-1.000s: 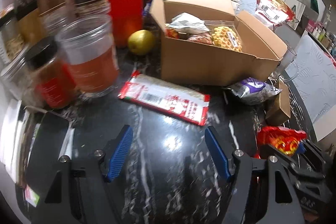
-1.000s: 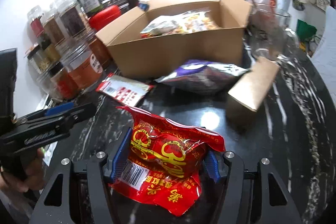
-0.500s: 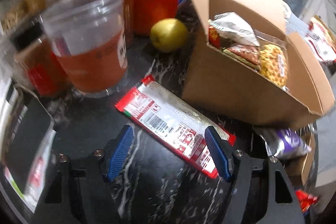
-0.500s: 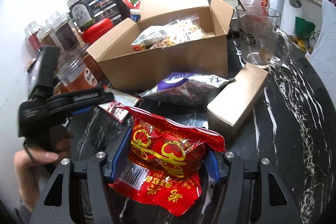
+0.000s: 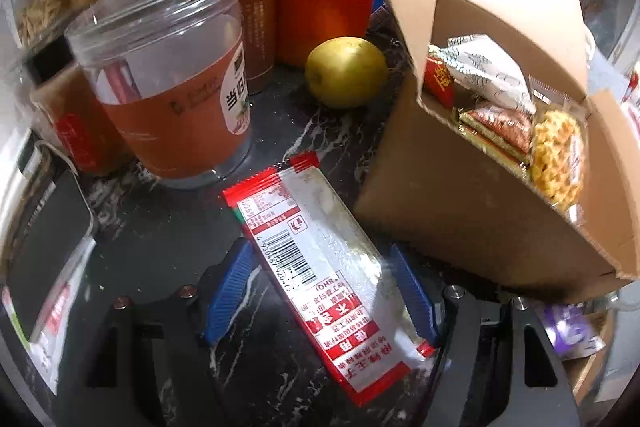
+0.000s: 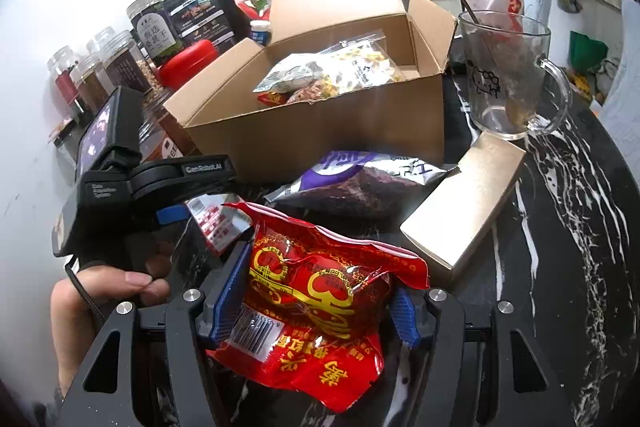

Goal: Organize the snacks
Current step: 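Grasp the red-and-white strip packet with the left tool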

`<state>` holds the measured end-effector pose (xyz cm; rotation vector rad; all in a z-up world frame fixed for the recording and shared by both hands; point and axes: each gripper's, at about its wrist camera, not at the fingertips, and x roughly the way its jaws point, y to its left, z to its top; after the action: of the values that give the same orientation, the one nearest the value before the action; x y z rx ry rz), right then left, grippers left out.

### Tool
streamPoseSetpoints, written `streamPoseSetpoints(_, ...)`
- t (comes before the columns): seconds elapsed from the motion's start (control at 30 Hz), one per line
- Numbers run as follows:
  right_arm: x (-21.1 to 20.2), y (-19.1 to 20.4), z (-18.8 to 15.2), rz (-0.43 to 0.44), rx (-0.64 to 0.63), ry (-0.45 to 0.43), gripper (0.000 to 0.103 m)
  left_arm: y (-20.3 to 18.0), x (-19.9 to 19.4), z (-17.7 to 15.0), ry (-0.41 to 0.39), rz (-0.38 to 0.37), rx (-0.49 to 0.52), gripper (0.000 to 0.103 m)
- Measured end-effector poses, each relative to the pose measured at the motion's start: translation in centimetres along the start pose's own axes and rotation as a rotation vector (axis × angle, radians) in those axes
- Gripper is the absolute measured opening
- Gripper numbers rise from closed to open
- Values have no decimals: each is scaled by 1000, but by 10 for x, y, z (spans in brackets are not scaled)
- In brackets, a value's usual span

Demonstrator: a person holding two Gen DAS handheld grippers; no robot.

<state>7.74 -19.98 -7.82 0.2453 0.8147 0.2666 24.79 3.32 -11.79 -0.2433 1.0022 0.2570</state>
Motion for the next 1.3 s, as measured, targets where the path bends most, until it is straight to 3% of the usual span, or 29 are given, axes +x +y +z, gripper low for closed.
streamPoseSetpoints(0.17,-4,0,-2,-5,-6,-9,63,-5,-5,-14,-55,32,38,72)
streamPoseSetpoints(0.23,-5,0,-2,-2,-1,-9,63,-4,-5,-18,-45,46,59,81)
streamPoseSetpoints(0.27,-5,0,-3,-3,-1,-8,63,-1,-4,-21,-36,45,65,93)
streamPoseSetpoints(0.4,-8,1,-4,-5,-1,-13,63,9,-8,-30,-52,0,122,96)
streamPoseSetpoints(0.47,-10,1,-5,-6,3,-17,63,11,-11,-35,-70,-25,153,89)
streamPoseSetpoints(0.57,-10,0,-6,-3,12,-16,63,14,-18,-38,-98,-56,180,54)
streamPoseSetpoints(0.87,-14,4,-13,-14,16,-1,63,39,-34,-55,-104,-107,274,49)
streamPoseSetpoints(1.3,-20,9,-26,-12,0,32,63,41,-79,-115,-13,-295,444,49)
